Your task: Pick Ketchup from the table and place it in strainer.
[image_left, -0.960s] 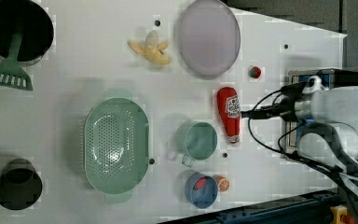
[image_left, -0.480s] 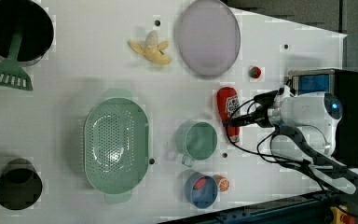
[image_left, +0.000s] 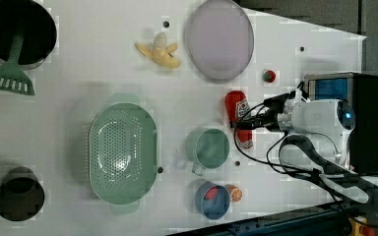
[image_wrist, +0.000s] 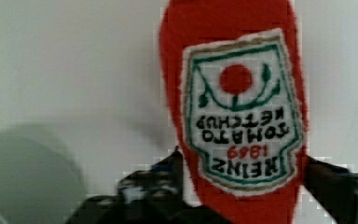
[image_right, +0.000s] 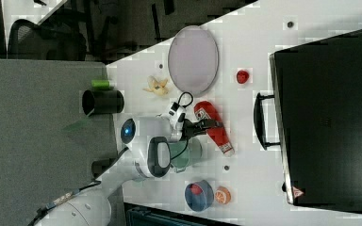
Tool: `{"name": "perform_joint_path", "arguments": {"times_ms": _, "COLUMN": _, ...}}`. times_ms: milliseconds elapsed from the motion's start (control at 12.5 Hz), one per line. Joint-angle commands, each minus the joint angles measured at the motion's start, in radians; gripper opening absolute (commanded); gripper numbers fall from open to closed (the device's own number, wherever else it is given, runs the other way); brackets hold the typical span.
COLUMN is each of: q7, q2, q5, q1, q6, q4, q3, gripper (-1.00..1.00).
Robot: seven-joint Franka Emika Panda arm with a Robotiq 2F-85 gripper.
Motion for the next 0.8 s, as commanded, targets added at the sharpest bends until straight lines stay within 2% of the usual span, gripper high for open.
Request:
{"name": "perform_joint_path", "arguments": {"times_ms": 80, "q7": -0.028, "q2": -0.016, "q5": 0.000, "q1": -0.007, "q6": 0.018, "q4": 0.005, "q3": -0.005, "gripper": 0.18}}
{"name": "perform_joint_path", "arguments": {"times_ms": 400, "q7": -0.028, "q2": -0.140, "q5": 0.000, "q1": -0.013, "q6": -0.044, "q4": 0.020, "q3": -0.007, "gripper": 0.18}}
{"name": "perform_joint_path", "arguments": {"times_ms": 800, "q7": -0.029, "q2": -0.372, "q5": 0.001, "q1": -0.014, "q6": -0.354, "q4": 0.087, "q3": -0.017, "gripper": 0.18}}
